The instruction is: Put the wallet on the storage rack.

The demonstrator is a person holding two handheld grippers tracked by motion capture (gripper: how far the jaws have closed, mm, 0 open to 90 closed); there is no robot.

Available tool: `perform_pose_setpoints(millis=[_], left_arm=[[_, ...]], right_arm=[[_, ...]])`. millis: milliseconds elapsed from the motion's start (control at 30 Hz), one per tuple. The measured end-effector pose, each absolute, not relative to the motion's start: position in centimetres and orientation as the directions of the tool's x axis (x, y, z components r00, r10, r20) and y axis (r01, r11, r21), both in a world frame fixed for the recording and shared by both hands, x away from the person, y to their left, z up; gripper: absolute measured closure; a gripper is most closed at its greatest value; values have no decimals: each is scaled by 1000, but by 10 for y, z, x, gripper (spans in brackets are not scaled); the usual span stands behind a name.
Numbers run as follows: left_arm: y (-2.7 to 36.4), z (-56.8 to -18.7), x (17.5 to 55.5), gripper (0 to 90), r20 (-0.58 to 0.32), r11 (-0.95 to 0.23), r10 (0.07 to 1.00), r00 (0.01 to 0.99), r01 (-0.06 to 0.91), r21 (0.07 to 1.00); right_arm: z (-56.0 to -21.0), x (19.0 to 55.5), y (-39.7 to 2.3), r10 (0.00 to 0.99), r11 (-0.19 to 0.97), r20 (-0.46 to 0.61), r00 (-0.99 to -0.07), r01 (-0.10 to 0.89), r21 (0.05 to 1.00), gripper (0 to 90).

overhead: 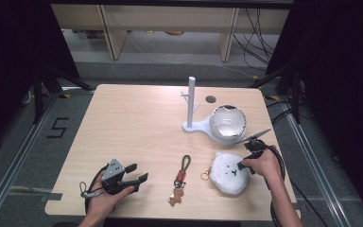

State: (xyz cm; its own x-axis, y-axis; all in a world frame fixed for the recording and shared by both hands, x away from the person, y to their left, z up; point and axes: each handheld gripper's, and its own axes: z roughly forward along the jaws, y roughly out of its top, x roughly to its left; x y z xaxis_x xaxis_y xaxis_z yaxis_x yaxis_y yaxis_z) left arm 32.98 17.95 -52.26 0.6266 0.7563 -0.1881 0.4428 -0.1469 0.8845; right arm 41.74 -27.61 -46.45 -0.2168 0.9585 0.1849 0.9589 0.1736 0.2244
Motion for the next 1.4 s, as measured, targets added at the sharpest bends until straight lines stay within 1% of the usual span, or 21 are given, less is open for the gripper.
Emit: perform_pose_setpoints(millis=[33, 100, 167, 200, 233, 300, 333, 367, 400, 567, 700, 733, 767, 833, 867, 933, 1133, 1233, 1267, 1333, 1400], left_arm=[[179, -523, 330, 368, -193, -142, 759, 622, 448, 883], [180, -522, 330, 368, -184, -153, 758, 626, 444, 883], [181, -522, 330, 368, -184, -153, 757, 627, 443, 883], [181, -522, 330, 368, -183, -154, 757, 627, 443, 883], [181, -522, 330, 368, -183, -153, 757, 627, 442, 884], [181, -523, 331, 368, -192, -142, 750, 632, 438, 888], [180, -523, 330, 368, -199, -136, 753, 628, 443, 886], [180, -523, 330, 368, -202, -132, 754, 625, 446, 885], [180, -523, 330, 368, -202, -133, 753, 626, 445, 885], [180, -523, 330, 368, -200, -134, 753, 627, 444, 886], [180, -523, 330, 369, -200, -136, 753, 627, 445, 885], [180, -523, 330, 369, -199, -136, 753, 627, 445, 885], [180, -523, 330, 369, -189, -144, 753, 630, 439, 887], [180, -523, 330, 369, -185, -146, 753, 631, 435, 889], [180, -523, 330, 369, -185, -145, 753, 632, 434, 889], [180, -523, 330, 369, -195, -138, 753, 628, 440, 887], [180, -524, 330, 369, -201, -132, 754, 625, 444, 886], [180, -523, 330, 369, -202, -132, 753, 626, 445, 886], [180, -523, 330, 369, -202, -131, 754, 625, 445, 886], [180, -523, 330, 369, -202, -130, 755, 624, 444, 886], [180, -523, 330, 369, -202, -132, 753, 626, 445, 886]], right_arm=[[-466, 419, -280, 950, 219, 165, -264, 944, 247, 742], [-466, 418, -280, 944, 231, 172, -281, 936, 264, 780], [-465, 415, -278, 953, 178, 198, -230, 952, 249, 795], [-464, 415, -279, 949, 189, 206, -241, 952, 243, 799], [-466, 416, -283, 943, 226, 173, -283, 930, 290, 803], [-464, 413, -284, 944, 220, 174, -282, 925, 310, 809], [-462, 410, -281, 950, 178, 197, -243, 938, 298, 813], [-463, 410, -285, 934, 237, 172, -313, 904, 355, 817], [-460, 407, -284, 944, 209, 176, -280, 918, 338, 820], [-452, 397, -286, 934, 225, 162, -317, 878, 422, 832], [-441, 387, -287, 917, 227, 177, -357, 833, 504, 839], [-437, 385, -287, 916, 214, 185, -355, 826, 522, 840], [-434, 383, -287, 916, 216, 179, -359, 818, 534, 842], [-427, 379, -286, 910, 198, 206, -360, 814, 546, 843], [-424, 377, -286, 906, 207, 197, -374, 799, 565, 843], [-419, 374, -284, 910, 199, 185, -370, 784, 588, 844], [-407, 367, -281, 905, 158, 201, -376, 733, 662, 848], [-403, 367, -280, 905, 156, 177, -386, 690, 707, 848], [-401, 366, -280, 902, 150, 183, -390, 682, 716, 849], [-398, 366, -279, 910, 151, 160, -382, 667, 729, 849], [-395, 364, -279, 910, 137, 170, -379, 660, 739, 850]])
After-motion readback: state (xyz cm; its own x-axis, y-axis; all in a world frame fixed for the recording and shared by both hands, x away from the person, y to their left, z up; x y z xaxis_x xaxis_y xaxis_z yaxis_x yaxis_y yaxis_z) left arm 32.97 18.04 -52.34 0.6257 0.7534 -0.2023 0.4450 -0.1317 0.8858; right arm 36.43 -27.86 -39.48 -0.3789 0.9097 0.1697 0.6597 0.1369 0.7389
